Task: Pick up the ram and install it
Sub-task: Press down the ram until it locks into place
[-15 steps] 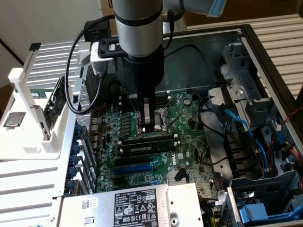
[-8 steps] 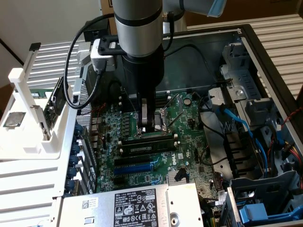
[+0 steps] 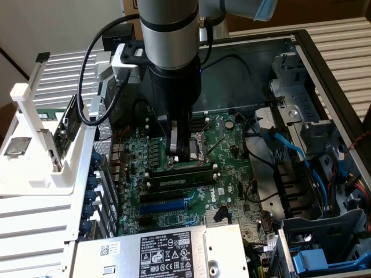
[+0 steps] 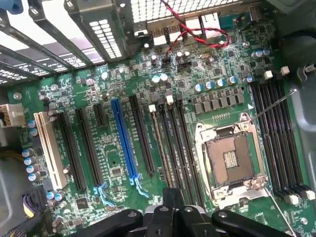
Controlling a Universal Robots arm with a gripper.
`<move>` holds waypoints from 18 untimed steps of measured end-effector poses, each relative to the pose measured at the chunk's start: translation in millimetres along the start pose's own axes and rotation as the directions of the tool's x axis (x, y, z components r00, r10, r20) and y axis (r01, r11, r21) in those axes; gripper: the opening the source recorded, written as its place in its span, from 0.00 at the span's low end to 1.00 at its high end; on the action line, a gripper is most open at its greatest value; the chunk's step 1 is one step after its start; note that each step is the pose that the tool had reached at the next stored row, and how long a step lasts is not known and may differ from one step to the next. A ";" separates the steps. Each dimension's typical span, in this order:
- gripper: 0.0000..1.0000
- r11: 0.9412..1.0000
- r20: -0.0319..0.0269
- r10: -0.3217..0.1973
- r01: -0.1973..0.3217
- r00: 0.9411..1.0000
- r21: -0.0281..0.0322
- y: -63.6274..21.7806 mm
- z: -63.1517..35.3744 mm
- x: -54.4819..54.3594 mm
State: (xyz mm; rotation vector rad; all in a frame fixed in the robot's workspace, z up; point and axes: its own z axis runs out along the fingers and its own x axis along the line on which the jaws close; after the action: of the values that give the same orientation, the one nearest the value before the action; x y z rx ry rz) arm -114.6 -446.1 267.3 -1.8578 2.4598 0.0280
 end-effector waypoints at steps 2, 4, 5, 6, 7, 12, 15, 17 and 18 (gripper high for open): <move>0.10 1.000 -0.001 0.026 -0.026 1.000 0.001 0.0 0.0 0.0; 0.10 0.999 -0.001 0.052 -0.052 0.999 0.003 0.0 0.0 0.0; 0.10 0.998 -0.001 0.064 -0.064 0.998 0.003 0.0 0.0 0.0; 0.10 0.997 -0.002 0.078 -0.078 0.997 0.004 0.0 0.0 0.0; 0.10 0.996 -0.002 0.091 -0.091 0.996 0.005 0.0 0.0 0.0; 0.10 0.987 -0.002 0.159 -0.159 0.987 0.009 0.0 0.0 0.0; 0.10 0.980 -0.002 0.199 -0.199 0.980 0.011 0.0 0.0 0.0; 0.10 0.974 -0.002 0.225 -0.225 0.974 0.012 0.0 0.0 0.0; 0.10 0.971 -0.002 0.238 -0.238 0.971 0.013 0.0 0.0 0.0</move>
State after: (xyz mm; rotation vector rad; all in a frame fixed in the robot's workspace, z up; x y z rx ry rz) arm -114.6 -446.1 267.3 -1.5475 2.6633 0.0197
